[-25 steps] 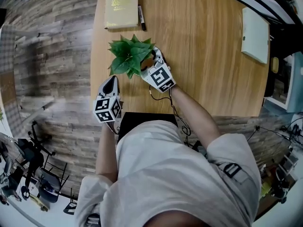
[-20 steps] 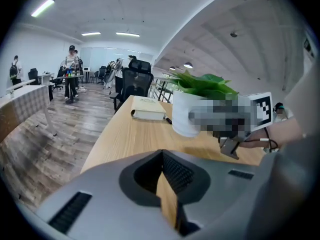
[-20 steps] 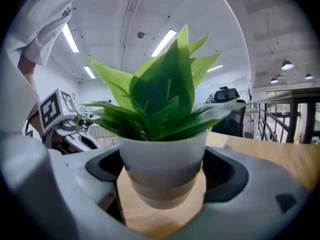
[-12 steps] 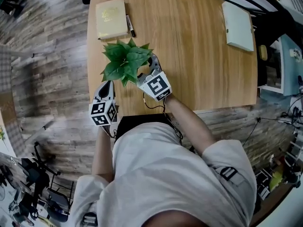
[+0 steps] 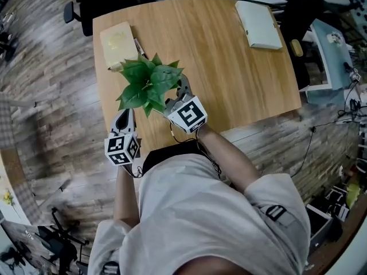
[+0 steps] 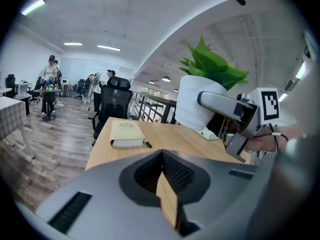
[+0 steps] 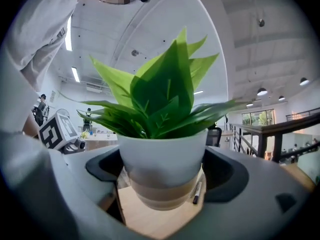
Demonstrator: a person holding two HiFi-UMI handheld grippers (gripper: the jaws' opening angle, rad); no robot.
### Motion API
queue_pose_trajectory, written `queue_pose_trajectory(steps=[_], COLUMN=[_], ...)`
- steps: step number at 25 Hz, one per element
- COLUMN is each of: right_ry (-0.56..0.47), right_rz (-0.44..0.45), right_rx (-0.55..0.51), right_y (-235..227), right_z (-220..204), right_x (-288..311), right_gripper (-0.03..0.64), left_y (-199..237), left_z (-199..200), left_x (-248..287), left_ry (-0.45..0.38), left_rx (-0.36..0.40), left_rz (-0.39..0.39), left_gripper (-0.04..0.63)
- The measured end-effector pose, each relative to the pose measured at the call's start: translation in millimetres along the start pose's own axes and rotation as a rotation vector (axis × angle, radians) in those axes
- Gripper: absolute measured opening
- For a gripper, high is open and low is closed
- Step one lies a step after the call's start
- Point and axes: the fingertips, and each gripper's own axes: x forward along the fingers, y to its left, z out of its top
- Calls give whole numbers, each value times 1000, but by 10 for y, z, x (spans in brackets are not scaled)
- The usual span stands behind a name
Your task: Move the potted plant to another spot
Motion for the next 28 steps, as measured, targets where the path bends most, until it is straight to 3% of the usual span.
queue_pose_trajectory(steps=[10,14,19,28], right_ry=[-21,-53,-88,-57], right_rz=[-170,-198,-251,-232], right_rx=[-50,-80,-68,-108], right_y=[-281,-377,-573,-710], right_z=[379,580,674,756], right_x=[-616,-882,-1222,-1959], right_gripper=[491,491,491,491], left_y=[-524,-821,-1097,-1835], left_z=[290,347,315,298], left_x=[157,216,323,569], left_ry=[-67,-76,-46,-25], left_rx=[54,79,110,135], left_rz=[-153,-205,-222,-234], left_gripper=[12,12,12,12])
